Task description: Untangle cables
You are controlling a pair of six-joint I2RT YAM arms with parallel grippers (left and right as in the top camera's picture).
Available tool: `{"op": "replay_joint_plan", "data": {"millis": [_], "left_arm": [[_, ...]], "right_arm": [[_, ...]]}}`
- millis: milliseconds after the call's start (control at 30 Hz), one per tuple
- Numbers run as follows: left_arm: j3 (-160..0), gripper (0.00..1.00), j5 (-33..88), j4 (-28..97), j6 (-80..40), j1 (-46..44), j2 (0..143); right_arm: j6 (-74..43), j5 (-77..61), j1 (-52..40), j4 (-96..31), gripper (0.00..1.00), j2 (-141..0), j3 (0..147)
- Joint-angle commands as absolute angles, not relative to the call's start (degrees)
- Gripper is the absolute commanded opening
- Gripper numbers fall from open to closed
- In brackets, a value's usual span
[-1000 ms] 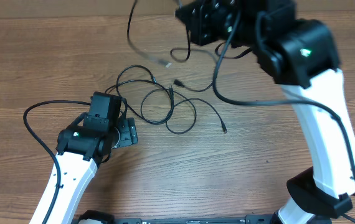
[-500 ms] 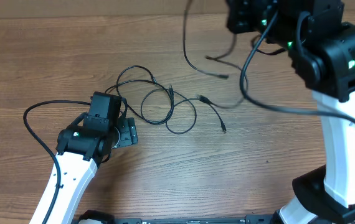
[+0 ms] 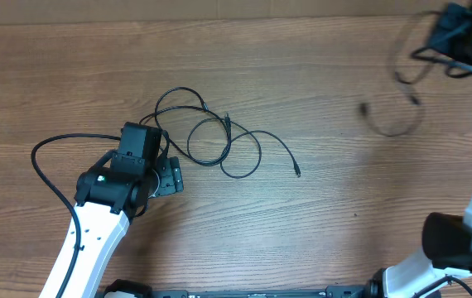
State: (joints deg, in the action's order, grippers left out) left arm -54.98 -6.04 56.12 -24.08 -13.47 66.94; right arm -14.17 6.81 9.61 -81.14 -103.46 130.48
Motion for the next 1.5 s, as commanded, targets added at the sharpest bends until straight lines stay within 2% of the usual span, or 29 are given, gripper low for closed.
{"op": "replay_joint_plan", "data": {"millis": [0,167,433,467,533,600,667,733,800,933,1000,1133,1333,1467], "left_arm": [[-54.76,0.81,-4.62,56.29,-24.91,-13.43,67.22],[-54.76,0.81,-4.43,56.27,-24.91,-13.43,67.22],[-54.76,0.80,-4.38,56.29,-24.93,-13.43,67.22],[-54.76,0.80,-4.40,56.31,-24.93,-13.43,67.22],[-54.76,0.80,-4.40,56.31,-24.91,-13.43,67.22],[-54.76,0.80,-4.43,56.27,-24.93,-13.43,67.22],[-54.76,0.80,-4.43,56.25,-24.91,-13.43,67.22],[-54.76,0.80,-4.47,56.29,-24.91,-13.43,67.22],[-54.76,0.80,-4.67,56.31,-24.91,-13.41,67.22],[-54.78,0.80,-6.55,56.58,-26.28,-13.02,67.22],[-54.78,0.81,-6.57,56.88,-26.68,-11.33,67.22],[-54.81,0.82,-6.28,58.35,-27.24,-4.99,67.22],[-54.78,0.84,-2.26,61.08,-27.22,5.02,67.22],[-54.78,0.87,-1.23,61.63,-27.20,6.81,67.22]], "right_arm": [[-17.98,8.12,16.10,-79.55,0.04,-102.98,127.33],[-20.14,7.29,24.16,-74.98,0.04,-103.02,121.32],[-20.14,7.46,29.08,-69.25,0.04,-103.04,111.85],[-20.16,7.40,29.45,-68.79,0.09,-103.07,111.18],[-20.14,5.34,29.65,-68.29,0.37,-103.09,110.85],[-19.38,0.82,29.65,-67.79,0.59,-103.07,110.85],[-15.94,-8.56,29.28,-67.42,0.68,-103.07,110.85],[-12.58,-16.95,28.27,-67.81,0.71,-103.07,110.85],[-9.13,-23.27,25.91,-69.76,0.72,-103.07,110.85],[-5.19,-24.25,19.66,-74.63,0.79,-103.09,110.85],[-2.92,-24.10,15.46,-76.86,0.84,-103.09,110.85],[-1.58,-24.05,7.38,-78.39,0.86,-103.18,110.76],[-1.65,-24.08,-4.58,-74.32,0.87,-103.55,106.85],[-3.29,-24.10,-11.86,-68.73,0.87,-104.09,101.27]]}}
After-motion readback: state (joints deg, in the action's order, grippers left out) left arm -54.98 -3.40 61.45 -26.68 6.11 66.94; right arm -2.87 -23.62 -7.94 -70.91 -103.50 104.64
